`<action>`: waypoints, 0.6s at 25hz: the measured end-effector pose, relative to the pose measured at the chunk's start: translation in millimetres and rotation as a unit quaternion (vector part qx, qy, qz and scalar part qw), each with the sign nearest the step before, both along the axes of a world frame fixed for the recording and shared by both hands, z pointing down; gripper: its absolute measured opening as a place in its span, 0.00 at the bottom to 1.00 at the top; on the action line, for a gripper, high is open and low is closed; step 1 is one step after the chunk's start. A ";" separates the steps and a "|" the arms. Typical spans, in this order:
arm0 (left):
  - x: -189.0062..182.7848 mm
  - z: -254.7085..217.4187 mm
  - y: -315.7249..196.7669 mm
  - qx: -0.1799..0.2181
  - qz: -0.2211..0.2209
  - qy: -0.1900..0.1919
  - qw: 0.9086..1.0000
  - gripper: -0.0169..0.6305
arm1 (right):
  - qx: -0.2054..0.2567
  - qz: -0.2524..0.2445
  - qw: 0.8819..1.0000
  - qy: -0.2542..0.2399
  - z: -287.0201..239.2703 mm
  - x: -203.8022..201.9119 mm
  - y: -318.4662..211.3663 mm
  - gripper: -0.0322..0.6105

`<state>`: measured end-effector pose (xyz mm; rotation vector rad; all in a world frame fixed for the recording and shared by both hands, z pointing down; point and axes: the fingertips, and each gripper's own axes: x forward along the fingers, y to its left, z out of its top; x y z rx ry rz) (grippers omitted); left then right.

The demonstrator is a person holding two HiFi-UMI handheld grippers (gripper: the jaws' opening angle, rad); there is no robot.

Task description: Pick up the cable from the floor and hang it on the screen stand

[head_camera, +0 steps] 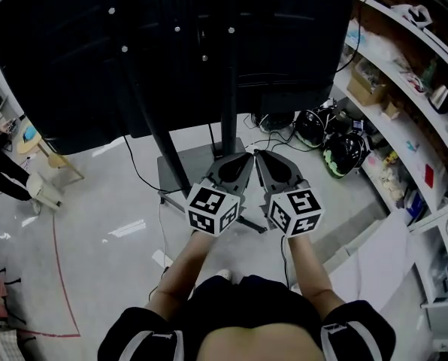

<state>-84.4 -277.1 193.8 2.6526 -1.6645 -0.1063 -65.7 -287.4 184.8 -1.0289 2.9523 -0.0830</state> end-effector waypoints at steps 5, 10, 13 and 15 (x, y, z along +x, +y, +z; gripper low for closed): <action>-7.9 21.9 6.7 -0.013 -0.025 0.024 0.999 0.04 | -0.035 0.014 0.999 -0.019 21.5 7.5 8.0 0.10; -10.4 33.6 16.6 -0.019 -0.040 0.023 0.999 0.04 | -0.042 0.032 0.998 -0.021 33.1 14.7 15.0 0.10; -9.8 38.8 17.4 -0.023 -0.041 0.023 0.999 0.04 | -0.040 0.037 0.998 -0.024 34.9 16.8 16.9 0.10; -9.3 41.5 17.2 -0.027 -0.042 0.024 0.998 0.04 | -0.042 0.036 0.998 -0.027 36.4 16.8 18.1 0.10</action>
